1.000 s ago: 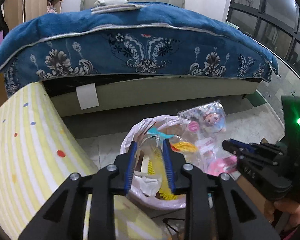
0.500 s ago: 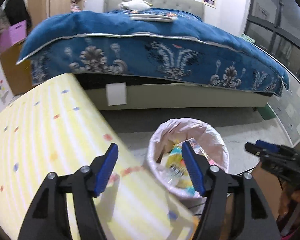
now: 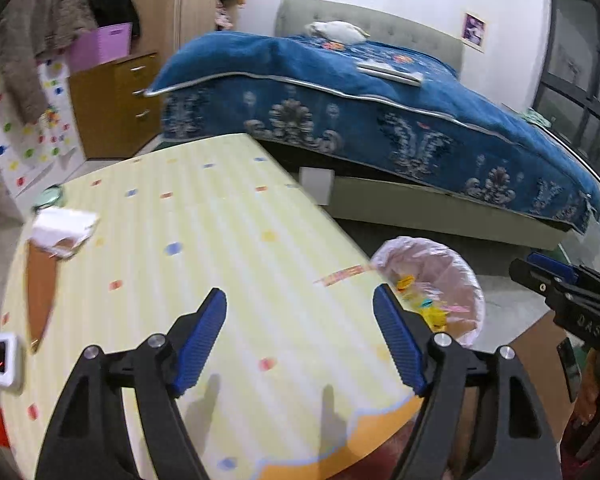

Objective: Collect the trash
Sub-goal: 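Move both open tools back over the table toward the white plastic bag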

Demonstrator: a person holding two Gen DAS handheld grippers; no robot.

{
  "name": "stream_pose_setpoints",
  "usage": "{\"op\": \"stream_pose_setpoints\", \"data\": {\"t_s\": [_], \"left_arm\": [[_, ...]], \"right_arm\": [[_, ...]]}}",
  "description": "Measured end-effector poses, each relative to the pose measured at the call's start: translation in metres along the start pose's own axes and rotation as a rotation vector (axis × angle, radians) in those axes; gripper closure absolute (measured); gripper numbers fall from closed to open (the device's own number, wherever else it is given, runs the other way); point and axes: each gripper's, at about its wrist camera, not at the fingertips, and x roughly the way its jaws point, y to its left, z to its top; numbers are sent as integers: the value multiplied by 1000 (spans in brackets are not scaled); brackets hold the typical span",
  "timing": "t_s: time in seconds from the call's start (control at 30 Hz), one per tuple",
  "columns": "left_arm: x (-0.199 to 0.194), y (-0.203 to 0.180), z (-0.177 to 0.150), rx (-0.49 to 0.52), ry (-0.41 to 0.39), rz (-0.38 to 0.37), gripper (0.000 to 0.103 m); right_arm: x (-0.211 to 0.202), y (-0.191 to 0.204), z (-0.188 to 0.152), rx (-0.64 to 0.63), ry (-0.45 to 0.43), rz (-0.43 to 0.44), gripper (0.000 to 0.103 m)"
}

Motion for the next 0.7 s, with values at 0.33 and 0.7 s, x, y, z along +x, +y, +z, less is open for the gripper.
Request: {"op": "stream_pose_setpoints", "data": {"t_s": [0.33,0.7], "left_arm": [[-27,71,-20,-98,-17,144,19],[-64,158,-27,-203,-54,312,17]], "right_arm": [[22,93,9,-187,51,118,53],[58,174,35,-274,106,227,51]]}}
